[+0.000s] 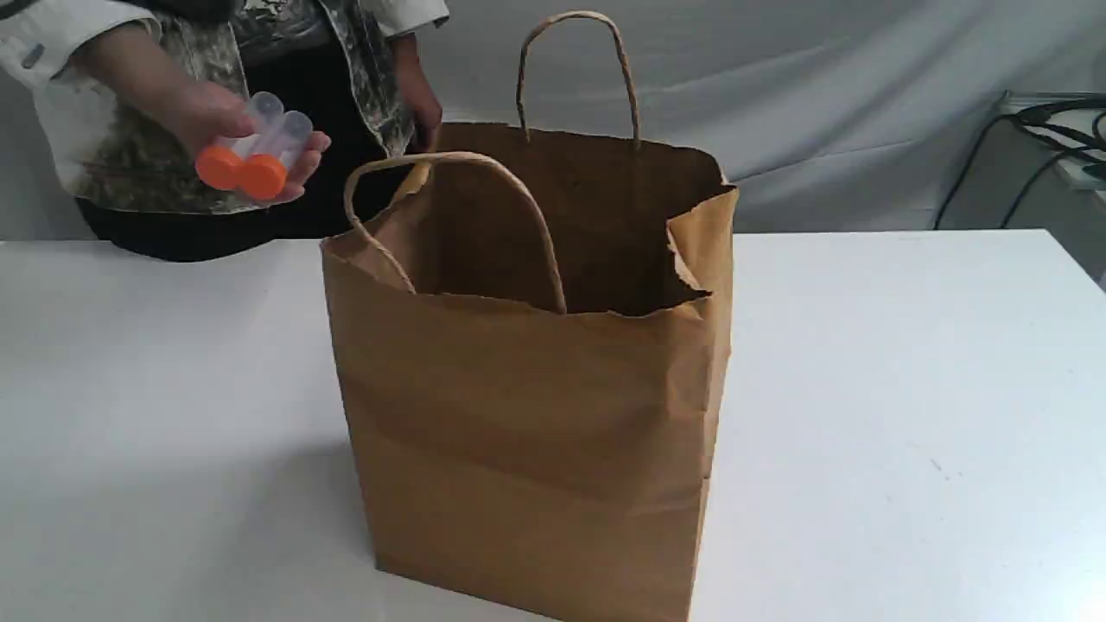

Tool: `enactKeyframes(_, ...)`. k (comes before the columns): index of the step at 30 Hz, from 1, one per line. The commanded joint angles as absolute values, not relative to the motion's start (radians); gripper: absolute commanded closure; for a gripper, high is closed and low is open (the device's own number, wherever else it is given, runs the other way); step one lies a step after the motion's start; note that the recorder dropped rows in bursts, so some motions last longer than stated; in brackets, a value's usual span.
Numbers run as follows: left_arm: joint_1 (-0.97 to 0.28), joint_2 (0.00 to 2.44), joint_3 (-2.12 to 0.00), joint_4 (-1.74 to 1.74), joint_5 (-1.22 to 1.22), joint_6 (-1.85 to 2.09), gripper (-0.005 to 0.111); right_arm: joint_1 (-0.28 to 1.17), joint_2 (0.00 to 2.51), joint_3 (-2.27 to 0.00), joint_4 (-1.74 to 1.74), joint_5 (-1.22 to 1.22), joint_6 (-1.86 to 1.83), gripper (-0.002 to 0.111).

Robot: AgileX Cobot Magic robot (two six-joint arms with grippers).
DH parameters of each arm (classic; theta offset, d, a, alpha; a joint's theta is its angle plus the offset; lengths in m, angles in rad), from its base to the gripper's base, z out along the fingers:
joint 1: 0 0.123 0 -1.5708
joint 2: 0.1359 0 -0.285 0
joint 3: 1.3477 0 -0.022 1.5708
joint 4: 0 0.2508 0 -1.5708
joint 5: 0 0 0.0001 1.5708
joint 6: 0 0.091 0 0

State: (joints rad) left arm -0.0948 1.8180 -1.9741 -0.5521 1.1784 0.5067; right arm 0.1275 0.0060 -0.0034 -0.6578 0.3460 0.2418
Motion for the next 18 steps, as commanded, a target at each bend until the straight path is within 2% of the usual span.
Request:
enactKeyframes(1, -0.178, 1.911, -2.035, -0.476, 1.176, 0.478, 0.055, 0.130, 0.000, 0.000, -0.662, 0.345, 0.243, 0.108)
enactKeyframes(3, -0.210, 1.963, -2.066, -0.422, 1.178, 0.471, 0.052, 0.130, 0.000, 0.000, -0.662, 0.345, 0.243, 0.108)
enactKeyframes(9, -0.269, 2.056, -2.170, -0.426, 1.176, 0.471, 0.052, 0.130, 0.000, 0.000, -0.662, 0.345, 0.243, 0.108)
enactKeyframes(13, -0.271, 2.073, -2.201, -0.419, 1.221, 0.371, 0.051, 0.130, 0.000, 0.000, -0.662, 0.345, 0.243, 0.108)
enactKeyframes(18, -0.271, 2.059, -2.192, -0.391, 1.221, 0.323, 0.044, 0.130, 0.000, 0.000, -0.662, 0.345, 0.243, 0.108)
